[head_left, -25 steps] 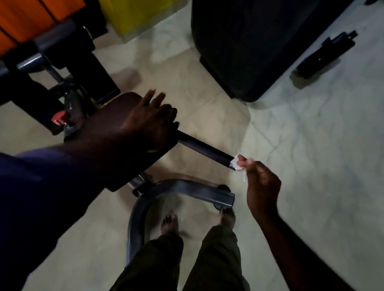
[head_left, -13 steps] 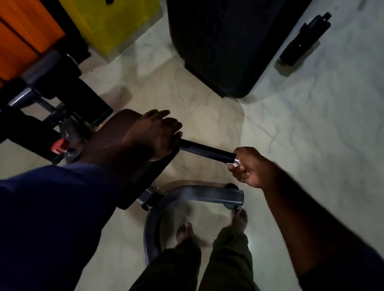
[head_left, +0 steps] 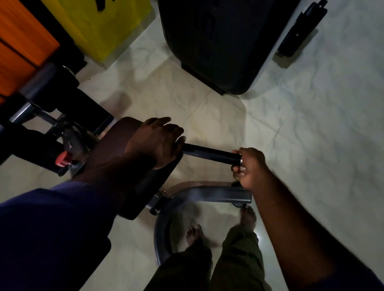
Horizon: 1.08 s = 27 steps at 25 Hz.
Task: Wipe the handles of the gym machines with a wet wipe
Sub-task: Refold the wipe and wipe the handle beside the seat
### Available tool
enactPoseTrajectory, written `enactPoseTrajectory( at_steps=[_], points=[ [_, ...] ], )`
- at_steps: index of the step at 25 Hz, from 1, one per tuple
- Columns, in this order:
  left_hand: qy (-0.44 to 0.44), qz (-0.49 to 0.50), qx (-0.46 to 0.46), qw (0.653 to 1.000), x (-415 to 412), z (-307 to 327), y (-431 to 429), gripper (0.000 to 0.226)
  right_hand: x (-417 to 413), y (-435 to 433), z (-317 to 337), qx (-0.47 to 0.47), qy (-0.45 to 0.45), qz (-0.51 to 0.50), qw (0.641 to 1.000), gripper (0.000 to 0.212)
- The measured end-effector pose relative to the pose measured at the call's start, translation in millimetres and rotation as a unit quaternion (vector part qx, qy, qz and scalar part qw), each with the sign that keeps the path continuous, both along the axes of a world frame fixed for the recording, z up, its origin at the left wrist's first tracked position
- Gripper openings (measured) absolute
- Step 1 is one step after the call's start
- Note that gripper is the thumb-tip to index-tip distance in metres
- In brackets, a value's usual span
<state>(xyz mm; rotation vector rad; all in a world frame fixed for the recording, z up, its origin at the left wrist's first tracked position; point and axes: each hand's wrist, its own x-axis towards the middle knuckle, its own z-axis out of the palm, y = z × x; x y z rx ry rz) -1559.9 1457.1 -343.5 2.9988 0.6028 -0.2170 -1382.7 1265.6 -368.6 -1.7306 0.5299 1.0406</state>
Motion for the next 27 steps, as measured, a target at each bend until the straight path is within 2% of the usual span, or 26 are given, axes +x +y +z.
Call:
enactPoseTrajectory(
  at_steps=[1,2,3,4,5,6,7,8,10,11,12,13,15,16,17,18,22,23,26,27],
  points=[
    [-0.003,0.001,-0.001,1.000,0.0,0.3,-0.4,0.048,-4.4,2.3,-0.1,-0.033,-0.053,0.066,0.996,0.021],
    [-0.007,0.001,0.000,1.000,0.1,0.0,-0.2,0.047,-12.1,-0.6,-5.5,-0.096,-0.186,0.159,0.965,0.020],
    [-0.009,-0.001,0.003,1.000,0.0,-0.4,0.3,0.046,-25.6,-6.8,-16.3,-0.152,-0.348,0.228,0.897,0.022],
    [-0.009,-0.002,0.006,1.000,-0.7,-0.4,-0.1,0.046,-45.8,-14.4,-20.3,-0.160,-0.449,0.282,0.833,0.025],
    [-0.009,-0.001,0.008,1.000,-0.9,-0.1,-0.9,0.045,-59.1,-23.1,-26.0,-0.172,-0.522,0.316,0.774,0.028],
    [-0.013,0.000,0.011,1.000,-0.4,0.2,-1.4,0.044,-56.3,-26.1,-29.5,-0.187,-0.554,0.351,0.732,0.032],
    [-0.017,0.003,0.011,1.000,0.3,0.3,-1.2,0.044,-45.5,-23.3,-32.7,-0.195,-0.542,0.370,0.729,0.037],
    [-0.020,0.003,0.012,1.000,0.8,0.3,-1.0,0.043,-29.6,-18.4,-29.6,-0.199,-0.492,0.399,0.748,0.045],
    [-0.024,0.002,0.017,1.000,-0.2,-0.3,-1.4,0.041,5.3,-3.8,-8.1,-0.166,-0.271,0.430,0.845,0.048],
    [-0.025,0.000,0.020,0.999,-0.7,-0.2,-1.1,0.040,16.6,3.5,-0.5,-0.151,-0.178,0.434,0.870,0.043],
    [-0.026,-0.002,0.021,0.999,-1.0,0.1,-1.3,0.039,20.7,11.7,7.9,-0.144,-0.142,0.461,0.864,0.040],
    [-0.027,-0.003,0.022,0.999,-0.7,0.3,-0.9,0.037,18.6,18.9,15.1,-0.161,-0.161,0.508,0.831,0.037],
    [-0.029,-0.004,0.022,0.999,0.1,0.6,-1.1,0.036,-15.0,13.8,15.4,-0.262,-0.340,0.581,0.692,0.027],
    [-0.032,-0.003,0.020,0.999,0.2,1.4,-1.8,0.037,-33.3,12.2,19.3,-0.285,-0.357,0.587,0.669,0.019],
    [-0.037,-0.002,0.016,0.999,0.3,2.4,-1.9,0.037,-46.8,16.9,18.3,-0.283,-0.393,0.570,0.664,0.012],
    [-0.039,0.000,0.011,0.999,0.5,3.7,-1.7,0.038,-55.5,27.2,16.9,-0.267,-0.413,0.551,0.675,0.010],
    [-0.013,-0.015,-0.011,1.000,-1.2,6.3,0.5,0.040,-68.4,34.8,6.5,-0.164,-0.510,0.543,0.647,0.039],
    [-0.012,-0.016,-0.014,1.000,-1.5,6.3,0.9,0.040,-62.3,25.5,4.4,-0.148,-0.535,0.531,0.641,0.041],
    [-0.009,-0.010,-0.018,1.000,-1.3,8.4,1.3,0.039,-32.6,-17.6,-6.4,-0.116,-0.582,0.522,0.612,0.018],
    [-0.005,-0.011,-0.019,1.000,-0.9,8.9,1.1,0.038,-21.4,-30.2,-9.0,-0.095,-0.593,0.517,0.610,0.017]
  ],
)
